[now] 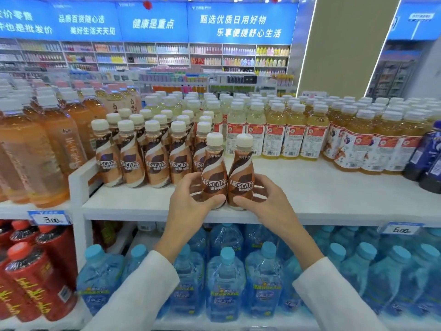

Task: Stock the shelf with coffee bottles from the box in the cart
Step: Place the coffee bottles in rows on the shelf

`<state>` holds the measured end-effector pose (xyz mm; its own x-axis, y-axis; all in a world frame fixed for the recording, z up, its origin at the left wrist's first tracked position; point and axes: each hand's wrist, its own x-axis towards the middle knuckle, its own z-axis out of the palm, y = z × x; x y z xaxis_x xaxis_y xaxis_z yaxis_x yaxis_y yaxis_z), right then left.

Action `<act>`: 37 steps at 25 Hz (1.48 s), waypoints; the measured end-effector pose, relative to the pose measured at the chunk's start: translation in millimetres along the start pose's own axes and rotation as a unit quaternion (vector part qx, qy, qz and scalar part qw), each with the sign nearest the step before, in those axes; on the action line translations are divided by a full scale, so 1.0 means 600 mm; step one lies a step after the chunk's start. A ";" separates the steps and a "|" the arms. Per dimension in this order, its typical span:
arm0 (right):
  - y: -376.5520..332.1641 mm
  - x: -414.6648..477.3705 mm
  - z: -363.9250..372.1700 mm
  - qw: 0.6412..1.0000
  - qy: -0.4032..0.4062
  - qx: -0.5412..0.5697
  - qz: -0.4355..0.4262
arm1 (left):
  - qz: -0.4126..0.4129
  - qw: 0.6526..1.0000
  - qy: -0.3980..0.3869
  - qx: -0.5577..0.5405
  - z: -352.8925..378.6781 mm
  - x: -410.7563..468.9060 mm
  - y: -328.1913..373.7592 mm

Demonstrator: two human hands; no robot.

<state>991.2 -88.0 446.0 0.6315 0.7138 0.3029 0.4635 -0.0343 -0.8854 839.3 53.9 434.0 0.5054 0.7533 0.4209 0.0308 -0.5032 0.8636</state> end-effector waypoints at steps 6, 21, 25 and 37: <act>-0.006 -0.023 0.005 0.998 0.040 0.048 -0.008 | 0.001 1.000 0.011 0.002 0.001 -0.010 0.008; -0.104 0.005 0.298 0.993 -0.001 0.105 -0.058 | -0.052 0.980 0.190 0.014 -0.232 -0.015 -0.063; -0.130 0.024 0.372 0.993 -0.001 0.100 -0.066 | -0.049 0.956 0.243 0.156 -0.270 0.000 -0.083; -0.138 0.037 0.408 0.995 0.023 0.065 -0.066 | -0.018 0.947 0.296 0.124 -0.258 0.011 -0.094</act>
<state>814.6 101.9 439.9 0.5993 0.6730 0.4336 0.4623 0.1513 -0.8737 707.4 152.9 430.7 -0.0694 0.8400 0.5381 0.2778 -0.5018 0.8192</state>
